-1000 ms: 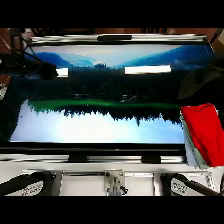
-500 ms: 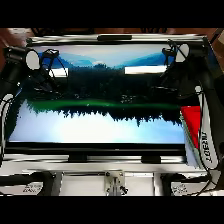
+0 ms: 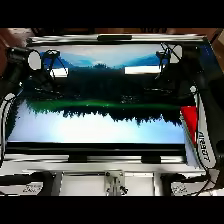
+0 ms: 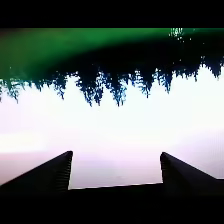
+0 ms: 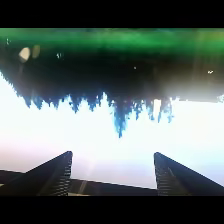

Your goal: Fold the shirts.

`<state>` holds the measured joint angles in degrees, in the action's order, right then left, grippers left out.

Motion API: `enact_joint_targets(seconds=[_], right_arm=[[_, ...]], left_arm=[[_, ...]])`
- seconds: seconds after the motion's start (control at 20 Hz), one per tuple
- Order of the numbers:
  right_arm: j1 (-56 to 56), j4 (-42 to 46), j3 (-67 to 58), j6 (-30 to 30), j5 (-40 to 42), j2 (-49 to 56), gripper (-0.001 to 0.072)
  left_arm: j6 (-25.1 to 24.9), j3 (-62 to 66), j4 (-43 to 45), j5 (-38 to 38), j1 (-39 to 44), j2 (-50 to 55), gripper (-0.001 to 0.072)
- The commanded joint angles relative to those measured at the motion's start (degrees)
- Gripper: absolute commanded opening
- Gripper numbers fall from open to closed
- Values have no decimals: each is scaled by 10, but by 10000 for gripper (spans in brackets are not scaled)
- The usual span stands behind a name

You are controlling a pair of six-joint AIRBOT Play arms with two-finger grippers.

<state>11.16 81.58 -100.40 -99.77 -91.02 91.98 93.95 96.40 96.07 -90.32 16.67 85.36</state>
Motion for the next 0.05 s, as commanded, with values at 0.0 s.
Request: enact_joint_targets(seconds=[0.0], right_arm=[[1, -1, -1, 0, -1, 0, 628]], left_arm=[[-2, 1, -1, 3, 2, -7, 658]])
